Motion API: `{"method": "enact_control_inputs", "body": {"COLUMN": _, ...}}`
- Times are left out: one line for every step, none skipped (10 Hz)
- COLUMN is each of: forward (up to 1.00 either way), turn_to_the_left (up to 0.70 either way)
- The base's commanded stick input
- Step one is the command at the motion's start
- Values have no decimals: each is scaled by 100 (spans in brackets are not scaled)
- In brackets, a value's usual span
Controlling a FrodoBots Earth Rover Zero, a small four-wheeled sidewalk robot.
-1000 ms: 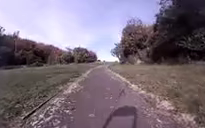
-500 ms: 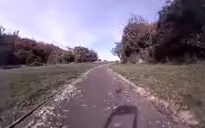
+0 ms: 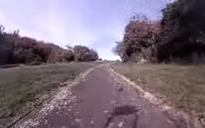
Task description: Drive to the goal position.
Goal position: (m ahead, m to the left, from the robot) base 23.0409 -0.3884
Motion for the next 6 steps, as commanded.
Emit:
{"method": "enact_control_inputs", "body": {"forward": 85, "turn_to_the_left": 0}}
{"method": "enact_control_inputs", "body": {"forward": 85, "turn_to_the_left": 0}}
{"method": "enact_control_inputs", "body": {"forward": 85, "turn_to_the_left": 0}}
{"method": "enact_control_inputs", "body": {"forward": 85, "turn_to_the_left": 0}}
{"method": "enact_control_inputs", "body": {"forward": 85, "turn_to_the_left": 0}}
{"method": "enact_control_inputs", "body": {"forward": 85, "turn_to_the_left": 0}}
